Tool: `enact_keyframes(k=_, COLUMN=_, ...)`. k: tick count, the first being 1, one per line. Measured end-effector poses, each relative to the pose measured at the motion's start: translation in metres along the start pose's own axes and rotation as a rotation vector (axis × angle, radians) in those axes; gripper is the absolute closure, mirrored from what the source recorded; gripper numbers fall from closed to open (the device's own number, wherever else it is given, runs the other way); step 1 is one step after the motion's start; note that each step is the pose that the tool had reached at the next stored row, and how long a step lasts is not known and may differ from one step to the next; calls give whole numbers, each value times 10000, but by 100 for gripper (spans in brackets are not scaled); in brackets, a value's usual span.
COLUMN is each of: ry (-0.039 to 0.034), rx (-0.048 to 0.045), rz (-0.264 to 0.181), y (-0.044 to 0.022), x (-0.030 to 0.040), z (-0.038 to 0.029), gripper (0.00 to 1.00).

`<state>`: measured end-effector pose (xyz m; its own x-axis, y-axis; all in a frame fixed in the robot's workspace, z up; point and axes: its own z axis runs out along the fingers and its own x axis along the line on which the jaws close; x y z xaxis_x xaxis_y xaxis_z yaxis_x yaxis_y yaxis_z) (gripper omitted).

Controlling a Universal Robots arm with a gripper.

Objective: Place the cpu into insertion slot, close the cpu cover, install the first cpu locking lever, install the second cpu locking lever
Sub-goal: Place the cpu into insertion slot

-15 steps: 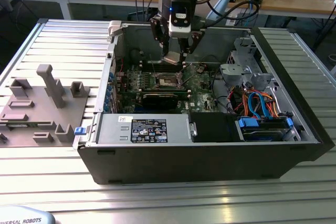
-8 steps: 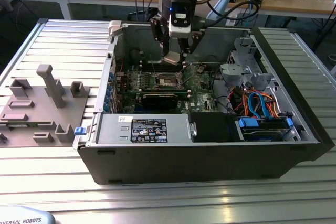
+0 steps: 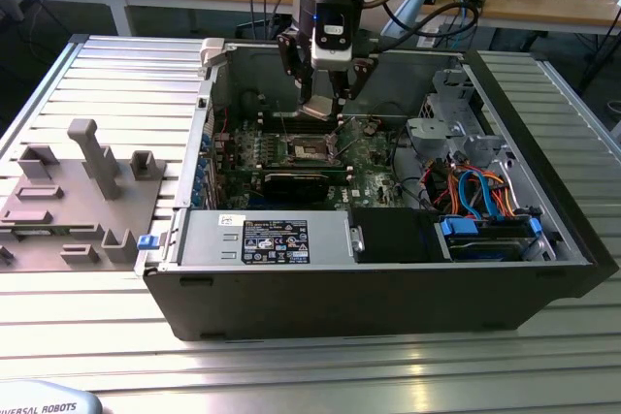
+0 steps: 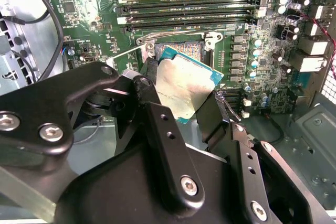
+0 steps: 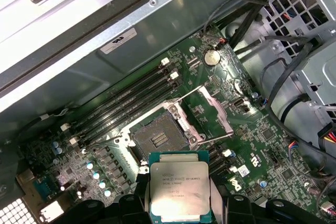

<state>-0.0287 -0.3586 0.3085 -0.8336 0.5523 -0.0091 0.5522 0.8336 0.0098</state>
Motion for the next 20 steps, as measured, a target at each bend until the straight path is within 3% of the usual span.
enact_keyframes(k=20, ry=-3, rx=4, rz=121, y=0, x=0, z=6, gripper=46)
